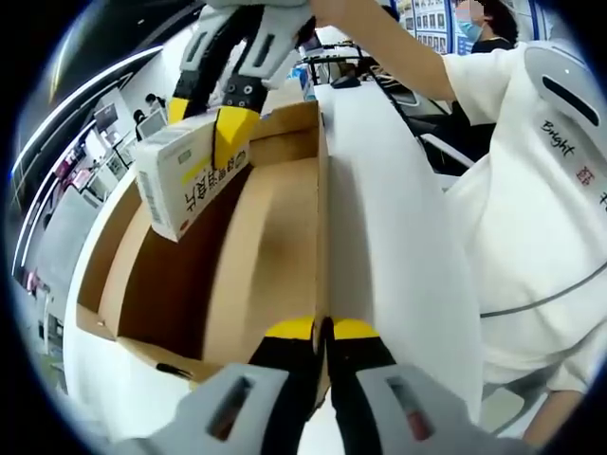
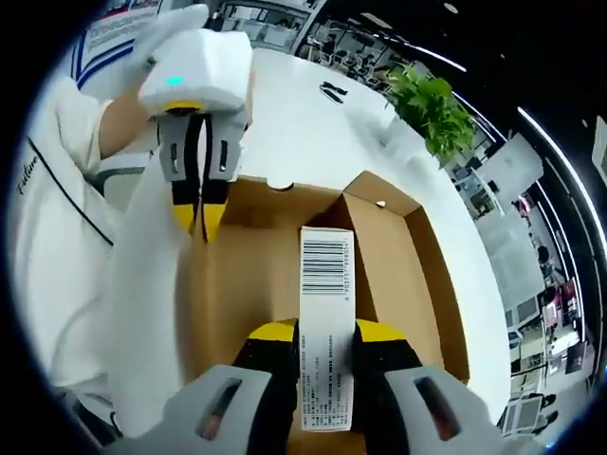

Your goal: Operate the shoe box by opening the lid, removing the specified soft item, and placing it in the target area until the item is outside and the box remains undamaged.

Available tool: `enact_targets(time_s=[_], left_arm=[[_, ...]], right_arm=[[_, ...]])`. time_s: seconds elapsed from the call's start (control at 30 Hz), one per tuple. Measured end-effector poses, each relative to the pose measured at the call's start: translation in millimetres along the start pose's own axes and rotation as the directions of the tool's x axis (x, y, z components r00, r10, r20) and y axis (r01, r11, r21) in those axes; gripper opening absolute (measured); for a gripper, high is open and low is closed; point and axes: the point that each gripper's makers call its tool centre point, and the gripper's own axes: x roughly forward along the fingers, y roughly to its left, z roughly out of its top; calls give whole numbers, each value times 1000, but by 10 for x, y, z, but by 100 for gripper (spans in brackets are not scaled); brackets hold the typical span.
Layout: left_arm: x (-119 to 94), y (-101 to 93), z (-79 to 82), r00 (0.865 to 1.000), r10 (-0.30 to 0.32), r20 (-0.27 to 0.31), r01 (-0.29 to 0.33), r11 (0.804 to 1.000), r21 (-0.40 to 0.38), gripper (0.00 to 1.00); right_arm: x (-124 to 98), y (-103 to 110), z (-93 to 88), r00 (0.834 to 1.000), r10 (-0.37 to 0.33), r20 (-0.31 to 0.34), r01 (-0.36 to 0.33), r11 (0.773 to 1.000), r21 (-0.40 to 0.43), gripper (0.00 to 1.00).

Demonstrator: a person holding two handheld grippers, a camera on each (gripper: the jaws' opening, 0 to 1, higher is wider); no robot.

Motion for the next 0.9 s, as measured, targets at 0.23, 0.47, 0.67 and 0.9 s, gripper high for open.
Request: enact_targets(time_s=[0.23,0.47,0.67,0.9], left_arm=[[-2,9,-2,1000,2,2,-2,1000,-1,3],[-5,14,-1,1000,5,4,-5,1000,3,3],[-6,14,2,1000,10,6,-10,1000,8,3],[-7,12,5,1000,11,8,-11,1000,9,3]], right_arm=[[-97,-77,-54,996,-54,-66,44,988,-147,20],[-225,-88,60,991,-130,-11,125,971,-203,20],[-352,-87,78,984,-180,-19,168,949,-267,20],[-508,-49,85,985,-171,7,169,964,-208,20]])
